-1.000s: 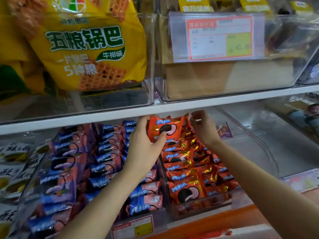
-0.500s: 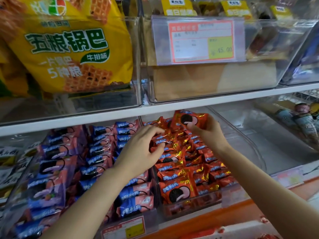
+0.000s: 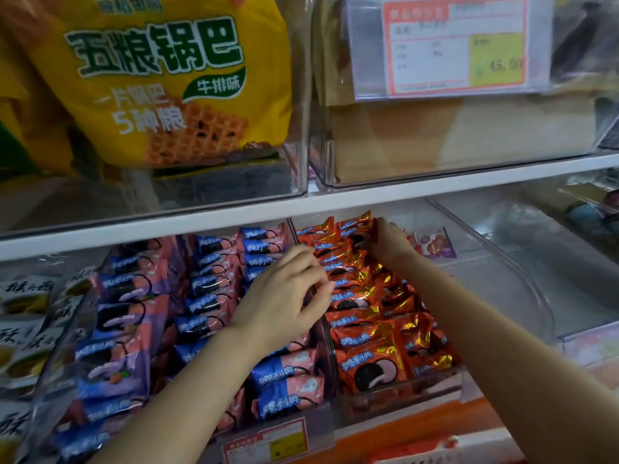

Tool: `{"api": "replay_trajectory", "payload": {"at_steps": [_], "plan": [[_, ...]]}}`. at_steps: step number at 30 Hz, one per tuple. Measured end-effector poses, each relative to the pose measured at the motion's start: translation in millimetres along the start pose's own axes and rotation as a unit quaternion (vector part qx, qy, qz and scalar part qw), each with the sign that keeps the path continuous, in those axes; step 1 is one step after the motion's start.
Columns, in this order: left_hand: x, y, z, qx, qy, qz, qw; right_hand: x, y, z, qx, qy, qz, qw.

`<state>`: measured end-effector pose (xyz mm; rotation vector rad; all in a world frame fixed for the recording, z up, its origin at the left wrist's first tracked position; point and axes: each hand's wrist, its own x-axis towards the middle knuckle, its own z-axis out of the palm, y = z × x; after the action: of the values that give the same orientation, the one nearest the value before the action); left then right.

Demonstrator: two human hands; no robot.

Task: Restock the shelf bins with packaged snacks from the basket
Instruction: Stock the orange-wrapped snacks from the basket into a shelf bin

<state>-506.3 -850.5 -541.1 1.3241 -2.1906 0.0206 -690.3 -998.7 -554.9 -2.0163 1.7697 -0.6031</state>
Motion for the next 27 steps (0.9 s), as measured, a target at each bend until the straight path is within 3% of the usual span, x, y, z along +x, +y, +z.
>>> {"api": "replay_trajectory", "payload": {"at_steps": [5,9,17,20,23,27], "plan": [[0,0,0,-0.011,-0.006,-0.007,1.0,-9,1,-2,-0.048,0.115,-0.045,0.991],[-1,0,1,-0.005,-0.002,0.0,1.0,-15,-2,-2,-0.1,0.057,-0.127,0.985],[2,0,-3,0.011,-0.003,0.013,1.0,-40,7,-23,-0.109,-0.035,-0.155,0.981],[6,2,-10,0.035,-0.022,0.019,0.999,-61,20,-36,-0.132,-0.03,-0.148,0.98],[15,11,-25,0.097,-0.078,0.045,0.991,-97,37,-53,-0.15,0.004,-0.16,0.976],[29,37,-38,0.244,-0.155,0.084,0.954,-156,71,-73,-0.155,0.054,-0.175,0.971]]}}
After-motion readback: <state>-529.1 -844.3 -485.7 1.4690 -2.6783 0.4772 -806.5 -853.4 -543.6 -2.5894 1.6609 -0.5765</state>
